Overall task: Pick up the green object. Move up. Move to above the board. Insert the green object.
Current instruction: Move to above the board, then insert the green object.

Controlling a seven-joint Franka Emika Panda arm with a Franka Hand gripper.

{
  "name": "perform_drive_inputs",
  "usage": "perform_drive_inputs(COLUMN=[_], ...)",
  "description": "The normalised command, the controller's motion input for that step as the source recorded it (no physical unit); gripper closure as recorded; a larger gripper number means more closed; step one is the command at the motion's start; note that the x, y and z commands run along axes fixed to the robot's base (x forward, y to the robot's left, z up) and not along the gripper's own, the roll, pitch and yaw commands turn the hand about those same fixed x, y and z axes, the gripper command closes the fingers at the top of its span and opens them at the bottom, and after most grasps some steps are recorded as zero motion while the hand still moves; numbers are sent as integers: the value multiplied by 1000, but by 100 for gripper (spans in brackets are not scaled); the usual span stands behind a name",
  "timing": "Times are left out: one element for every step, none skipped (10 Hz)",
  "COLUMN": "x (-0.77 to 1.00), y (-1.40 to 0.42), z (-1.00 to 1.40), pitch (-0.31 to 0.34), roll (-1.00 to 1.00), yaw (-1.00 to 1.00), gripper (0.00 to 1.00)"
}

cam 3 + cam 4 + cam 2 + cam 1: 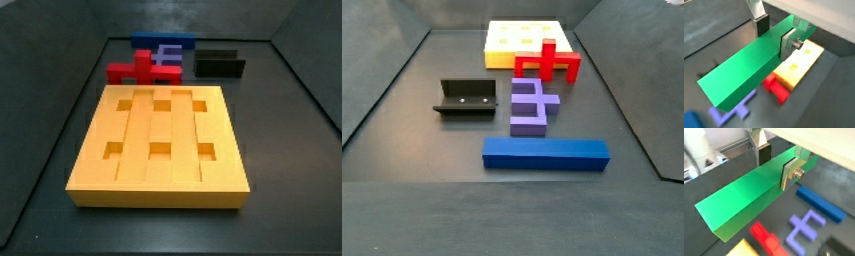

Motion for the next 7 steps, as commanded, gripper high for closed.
perform_drive_inputs(x=[725, 745, 771, 824, 416, 280, 0], y=[-1400, -1400, -1400, -1400, -653, -380, -37], z=[198, 203, 211, 221, 110, 74, 0], pitch=[157, 143, 163, 174, 183, 179, 0], roll=[7, -33, 13, 6, 22, 40, 6], yaw=[11, 2, 8, 10, 10, -1, 0], gripper=[100, 100, 100, 100, 100, 100, 100])
